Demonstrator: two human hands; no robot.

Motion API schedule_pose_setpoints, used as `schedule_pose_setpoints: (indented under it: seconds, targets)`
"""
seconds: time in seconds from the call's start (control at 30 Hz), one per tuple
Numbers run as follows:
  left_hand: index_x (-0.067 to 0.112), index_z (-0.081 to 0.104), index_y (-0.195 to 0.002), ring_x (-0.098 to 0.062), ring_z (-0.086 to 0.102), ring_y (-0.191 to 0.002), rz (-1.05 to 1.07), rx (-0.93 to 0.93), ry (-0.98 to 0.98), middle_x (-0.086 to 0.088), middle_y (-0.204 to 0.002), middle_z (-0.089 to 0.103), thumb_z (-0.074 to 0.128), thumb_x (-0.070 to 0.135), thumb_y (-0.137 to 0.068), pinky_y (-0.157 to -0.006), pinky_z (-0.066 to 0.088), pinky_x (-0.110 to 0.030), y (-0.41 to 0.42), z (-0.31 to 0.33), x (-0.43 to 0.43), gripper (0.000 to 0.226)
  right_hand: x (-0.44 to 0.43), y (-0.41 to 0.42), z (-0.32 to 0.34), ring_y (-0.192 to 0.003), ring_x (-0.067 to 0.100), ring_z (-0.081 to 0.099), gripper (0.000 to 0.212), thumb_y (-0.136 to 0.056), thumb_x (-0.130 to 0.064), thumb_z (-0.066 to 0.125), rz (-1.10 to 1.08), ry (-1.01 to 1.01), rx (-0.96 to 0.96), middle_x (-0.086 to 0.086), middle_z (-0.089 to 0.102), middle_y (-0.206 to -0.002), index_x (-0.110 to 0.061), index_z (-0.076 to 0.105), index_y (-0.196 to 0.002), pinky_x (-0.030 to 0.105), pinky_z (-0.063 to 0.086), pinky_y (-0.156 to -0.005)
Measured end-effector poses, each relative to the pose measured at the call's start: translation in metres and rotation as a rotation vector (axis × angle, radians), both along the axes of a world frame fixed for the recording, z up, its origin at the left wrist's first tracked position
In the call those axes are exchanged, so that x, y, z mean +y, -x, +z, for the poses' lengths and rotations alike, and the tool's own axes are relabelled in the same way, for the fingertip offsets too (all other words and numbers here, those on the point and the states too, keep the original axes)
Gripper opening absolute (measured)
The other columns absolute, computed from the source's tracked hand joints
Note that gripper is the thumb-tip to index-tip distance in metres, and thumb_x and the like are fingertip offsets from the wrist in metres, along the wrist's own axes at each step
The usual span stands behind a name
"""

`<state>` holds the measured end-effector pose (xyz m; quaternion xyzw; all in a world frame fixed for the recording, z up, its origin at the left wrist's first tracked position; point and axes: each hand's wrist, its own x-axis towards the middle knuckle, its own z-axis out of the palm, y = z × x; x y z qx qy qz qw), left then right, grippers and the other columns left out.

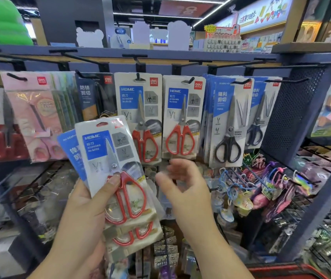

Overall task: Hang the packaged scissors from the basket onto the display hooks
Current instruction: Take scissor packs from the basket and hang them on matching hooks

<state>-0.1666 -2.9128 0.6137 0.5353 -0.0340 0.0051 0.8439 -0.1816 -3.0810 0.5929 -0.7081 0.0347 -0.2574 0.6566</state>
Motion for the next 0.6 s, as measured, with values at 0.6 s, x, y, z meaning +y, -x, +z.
schedule_pose_setpoints:
  seconds: [0.6]
  targets:
    - [0.015,0.072,-0.128,-0.03,0.076,-0.111,-0.199,0.06,0.098,-0.011,-0.121,0.078,0.064,0.018,-0.087,-0.096,0.061,-0.05,0.014,-0.001,-0.027,0.042,0.016,0.004,-0.008,-0.107,0.025,0.074,0.027,-0.088,-0.028,0.075,0.05,-0.309,-0.156,0.001,0.077,-0.113,-0.034,0.068,-0.114,0.046,0.06,-0.092]
